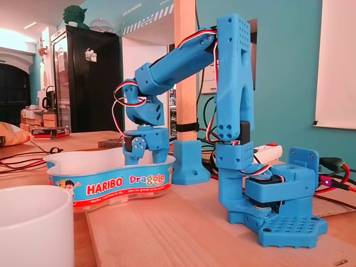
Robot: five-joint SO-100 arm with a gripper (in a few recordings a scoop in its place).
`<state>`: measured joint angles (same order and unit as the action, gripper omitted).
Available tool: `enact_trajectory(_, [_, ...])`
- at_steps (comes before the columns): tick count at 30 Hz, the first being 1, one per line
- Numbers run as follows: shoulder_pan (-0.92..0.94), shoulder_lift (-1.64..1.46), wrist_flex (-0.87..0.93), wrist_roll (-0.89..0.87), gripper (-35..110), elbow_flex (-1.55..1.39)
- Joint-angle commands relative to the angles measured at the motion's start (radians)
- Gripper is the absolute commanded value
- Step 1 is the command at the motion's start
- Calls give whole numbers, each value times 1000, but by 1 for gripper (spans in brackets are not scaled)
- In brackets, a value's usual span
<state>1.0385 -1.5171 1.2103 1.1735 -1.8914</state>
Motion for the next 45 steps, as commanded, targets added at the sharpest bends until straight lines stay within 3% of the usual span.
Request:
enact_trajectory(1, [12, -32, 8, 12, 24, 17])
enact_trajectory(7, [12, -37, 8, 12, 19, 25])
enact_trajectory(14, [11, -46, 8, -54, -5, 55])
enact_trajectory(28, [9, -40, 38, -130, -1, 115])
enact_trajectory(37, [5, -29, 239, -287, -1, 284])
enact_trajectory(45, [-123, -29, 347, -468, 0, 538])
